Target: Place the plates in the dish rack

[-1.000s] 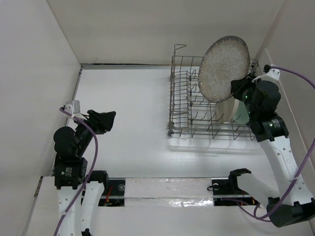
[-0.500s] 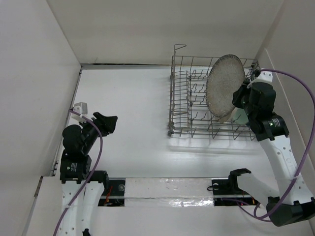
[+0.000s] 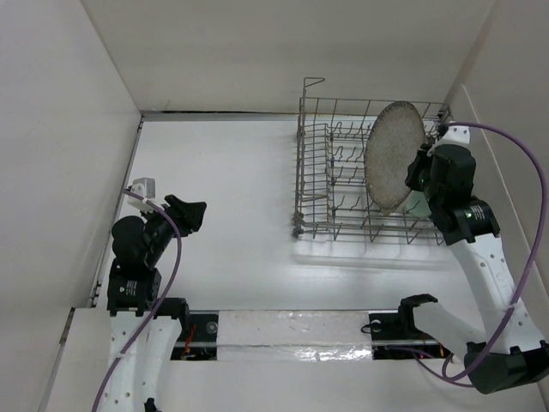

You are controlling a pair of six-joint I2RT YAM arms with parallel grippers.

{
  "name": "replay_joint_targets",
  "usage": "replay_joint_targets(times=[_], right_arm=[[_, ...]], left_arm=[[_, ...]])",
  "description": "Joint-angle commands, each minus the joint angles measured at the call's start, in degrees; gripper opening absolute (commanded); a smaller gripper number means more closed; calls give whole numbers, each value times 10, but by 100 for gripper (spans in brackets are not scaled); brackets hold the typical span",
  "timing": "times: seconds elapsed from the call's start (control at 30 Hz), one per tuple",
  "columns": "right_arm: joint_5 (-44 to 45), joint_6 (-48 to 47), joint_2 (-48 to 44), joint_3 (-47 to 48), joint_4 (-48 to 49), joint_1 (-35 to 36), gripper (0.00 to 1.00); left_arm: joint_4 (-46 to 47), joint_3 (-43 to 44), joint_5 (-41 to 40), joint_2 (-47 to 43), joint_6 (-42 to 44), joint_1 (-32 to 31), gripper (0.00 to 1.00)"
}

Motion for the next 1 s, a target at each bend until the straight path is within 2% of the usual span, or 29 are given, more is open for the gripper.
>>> replay_joint_targets(times=[0.0, 0.6, 0.7, 0.73, 0.8, 0.87, 0.9, 0.97], right_arm=[[11, 1, -15, 8, 158, -4, 0], [43, 16, 5, -65, 187, 51, 2], [53, 17, 1, -65, 189, 63, 24], [55, 17, -2, -64, 189, 69, 36], [61, 18, -6, -56, 188, 75, 46], [64, 18, -17, -46, 183, 75, 61], [64, 18, -20, -41, 181, 75, 61], [64, 18, -33, -34, 175, 80, 74]], left_arm=[[36, -4, 13, 3, 3, -3, 47], [44, -12, 19, 5, -1, -3, 48], [43, -12, 19, 8, 0, -3, 48], [44, -12, 19, 8, -1, -3, 48], [45, -13, 18, 9, -2, -3, 48], [45, -12, 18, 11, -2, -3, 49], [44, -12, 18, 12, -2, -3, 49], [44, -12, 15, 12, -2, -3, 49]])
